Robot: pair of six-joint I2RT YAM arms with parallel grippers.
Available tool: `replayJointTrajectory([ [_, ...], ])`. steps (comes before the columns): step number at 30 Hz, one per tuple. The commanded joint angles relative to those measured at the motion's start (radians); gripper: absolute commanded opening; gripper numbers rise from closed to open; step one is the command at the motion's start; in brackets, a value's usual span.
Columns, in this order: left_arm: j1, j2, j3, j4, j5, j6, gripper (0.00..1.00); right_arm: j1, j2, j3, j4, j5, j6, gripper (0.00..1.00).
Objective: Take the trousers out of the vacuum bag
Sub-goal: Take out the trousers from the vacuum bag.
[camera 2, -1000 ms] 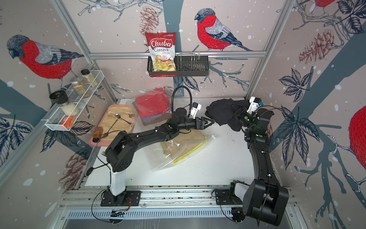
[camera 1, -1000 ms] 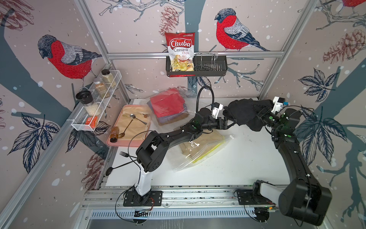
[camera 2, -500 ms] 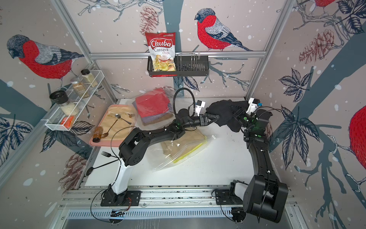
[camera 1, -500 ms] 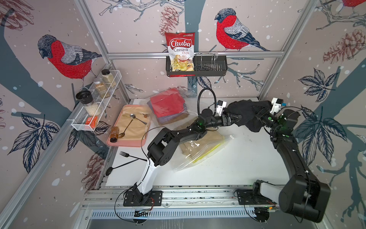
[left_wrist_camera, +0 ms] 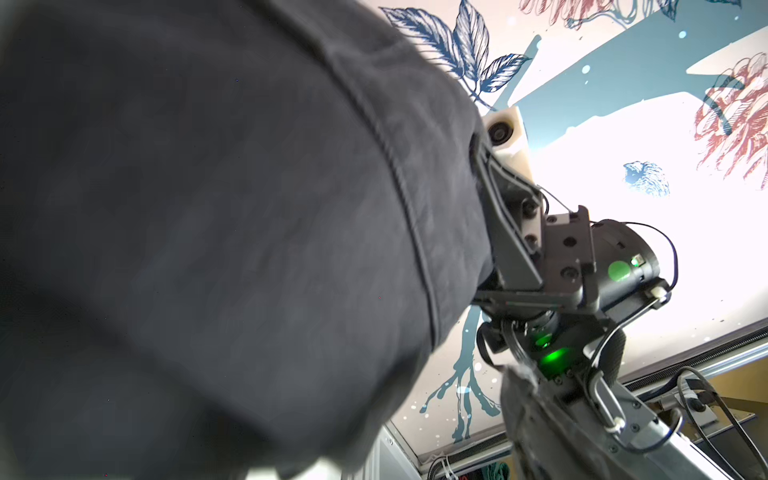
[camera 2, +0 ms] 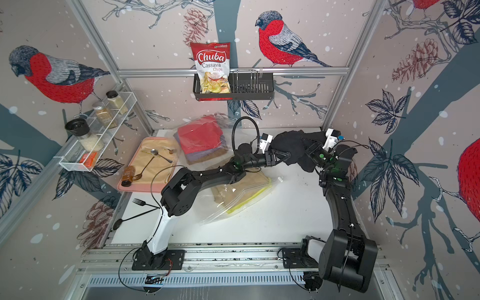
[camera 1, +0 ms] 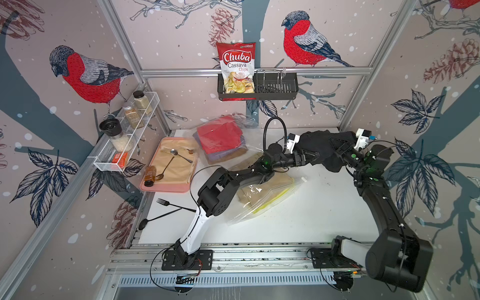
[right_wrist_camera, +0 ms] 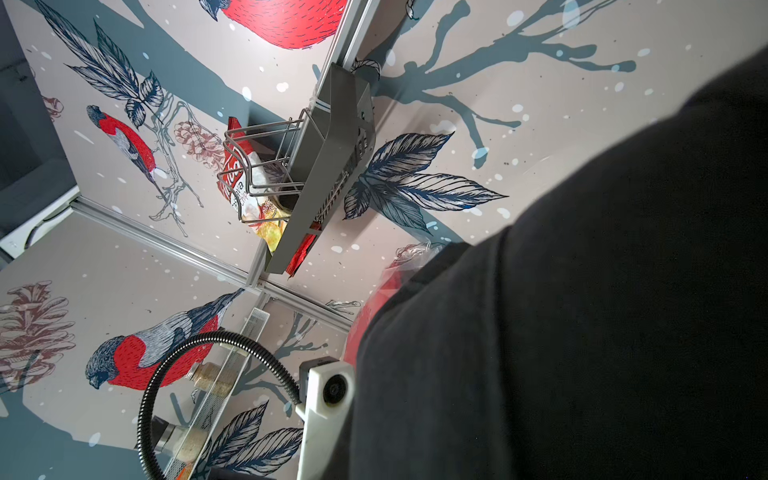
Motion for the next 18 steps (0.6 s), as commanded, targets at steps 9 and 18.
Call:
replayJointTrajectory([
  [9,-0.005,0.034,0.088,-0.047,-0.005,0.027,0.45,-0.002,-0.012,-0.033,0.177,-0.047,0.029,0.0],
  [18,0.05,0.048,0.146,-0.135,0.046,0.046,0.06,-0.027,0.072,0.013,0.052,0.003,-0.123,0.0],
])
